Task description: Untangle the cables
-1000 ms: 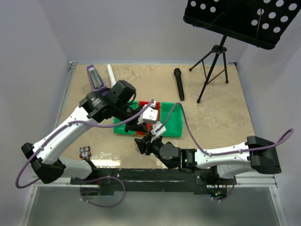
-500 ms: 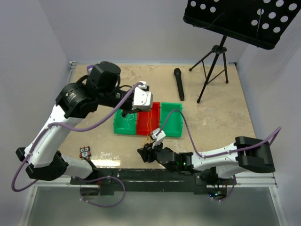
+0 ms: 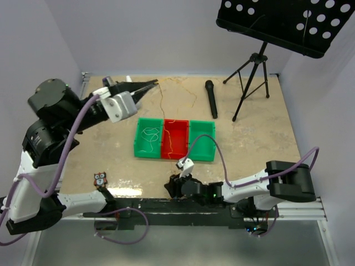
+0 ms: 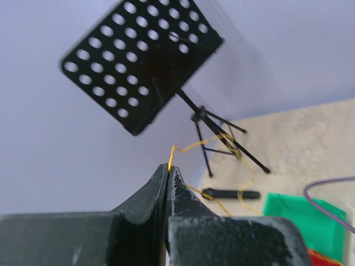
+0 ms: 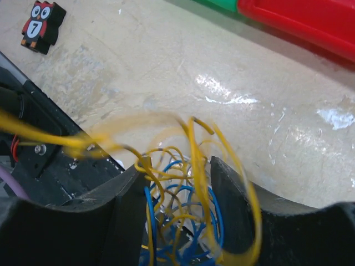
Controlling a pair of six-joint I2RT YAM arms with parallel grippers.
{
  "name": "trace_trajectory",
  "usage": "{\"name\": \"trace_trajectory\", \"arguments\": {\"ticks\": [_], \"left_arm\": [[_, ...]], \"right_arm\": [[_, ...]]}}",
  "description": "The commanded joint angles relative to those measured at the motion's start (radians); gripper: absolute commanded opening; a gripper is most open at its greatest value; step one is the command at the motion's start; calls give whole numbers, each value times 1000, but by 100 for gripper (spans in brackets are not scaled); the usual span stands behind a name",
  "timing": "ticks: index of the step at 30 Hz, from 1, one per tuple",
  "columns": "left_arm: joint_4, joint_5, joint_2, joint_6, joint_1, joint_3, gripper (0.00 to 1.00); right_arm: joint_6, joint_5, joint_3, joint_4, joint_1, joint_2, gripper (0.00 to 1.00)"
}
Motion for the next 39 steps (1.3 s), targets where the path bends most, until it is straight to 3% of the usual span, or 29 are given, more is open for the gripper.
{"name": "trace_trajectory", "arguments": {"ticks": [1,10,14,22,30,39], "left_arm": [[317,-150,-23,-19,-3,-37,0],[510,-181,-22,-4,-3,-68,0],[405,-129,20,6,-3,-34,0],[460,-208,-54,41,-4,-356,0],[443,-262,-31,29,-3,-513,0],[472,-321,-52,21,-3,-643,0]], "right_arm": [[103,-9,-27,-8,8,-9,51],[180,-14,-27,-29,8,40,53],[182,17,-13,-59,8,13,57],[160,158,59,-190,8,-183,65],[160,284,114,-289,8,-275,66],[153,367,111,-407,2,-576,70]]}}
